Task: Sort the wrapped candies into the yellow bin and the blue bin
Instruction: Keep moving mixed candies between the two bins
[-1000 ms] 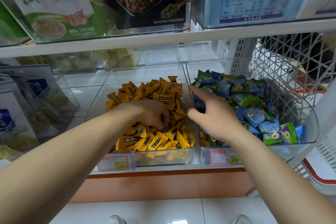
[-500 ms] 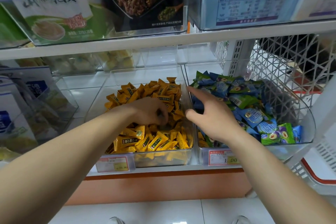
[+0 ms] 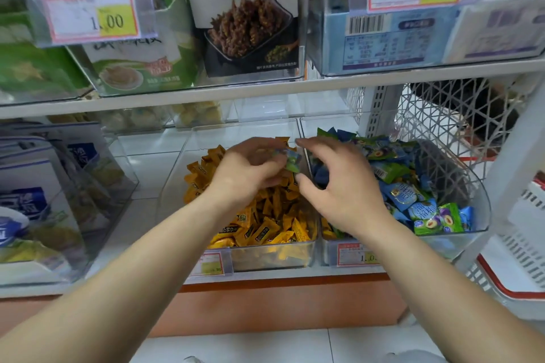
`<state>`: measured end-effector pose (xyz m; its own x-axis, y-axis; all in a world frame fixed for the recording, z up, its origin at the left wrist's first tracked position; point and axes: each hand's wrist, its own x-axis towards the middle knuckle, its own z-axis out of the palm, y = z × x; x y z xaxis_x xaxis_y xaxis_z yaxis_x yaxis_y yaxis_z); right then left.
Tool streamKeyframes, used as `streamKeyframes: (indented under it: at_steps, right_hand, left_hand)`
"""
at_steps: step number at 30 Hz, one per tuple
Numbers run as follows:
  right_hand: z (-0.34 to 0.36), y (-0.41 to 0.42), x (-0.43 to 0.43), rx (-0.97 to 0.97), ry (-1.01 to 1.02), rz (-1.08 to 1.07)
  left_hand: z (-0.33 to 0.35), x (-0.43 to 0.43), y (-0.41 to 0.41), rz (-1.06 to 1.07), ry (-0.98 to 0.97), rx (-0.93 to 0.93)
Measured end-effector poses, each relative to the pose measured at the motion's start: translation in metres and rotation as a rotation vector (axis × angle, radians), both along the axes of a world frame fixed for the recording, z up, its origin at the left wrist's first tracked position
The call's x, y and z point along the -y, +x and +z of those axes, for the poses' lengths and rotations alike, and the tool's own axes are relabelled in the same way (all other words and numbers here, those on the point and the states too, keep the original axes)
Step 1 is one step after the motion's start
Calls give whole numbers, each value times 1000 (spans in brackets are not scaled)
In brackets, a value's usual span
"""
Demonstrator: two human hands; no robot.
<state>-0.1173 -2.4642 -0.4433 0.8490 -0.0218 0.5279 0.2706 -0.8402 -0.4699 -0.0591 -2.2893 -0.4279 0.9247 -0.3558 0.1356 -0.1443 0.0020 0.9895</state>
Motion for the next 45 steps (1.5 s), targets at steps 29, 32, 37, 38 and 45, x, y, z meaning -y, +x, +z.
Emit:
streamKeyframes:
  at_steps: [29, 32, 37, 38, 45]
  right_hand:
    - [-4, -7, 42, -396, -460, -437]
    - [1, -7, 29, -241, -367, -348]
    - [-9, -3, 7, -282, -305, -61]
    - [-13, -2, 7, -301, -304, -59]
    - [-24, 1, 6, -262, -307, -113]
  left_hand:
    - [-39, -8, 24, -123, 1300, 489]
    - [-41, 6, 29, -128, 1434, 422]
    - [-52, 12, 31, -162, 1570, 188]
    - [-51, 6, 35, -161, 1567, 173]
    - [-52, -4, 39, -352, 1379, -58]
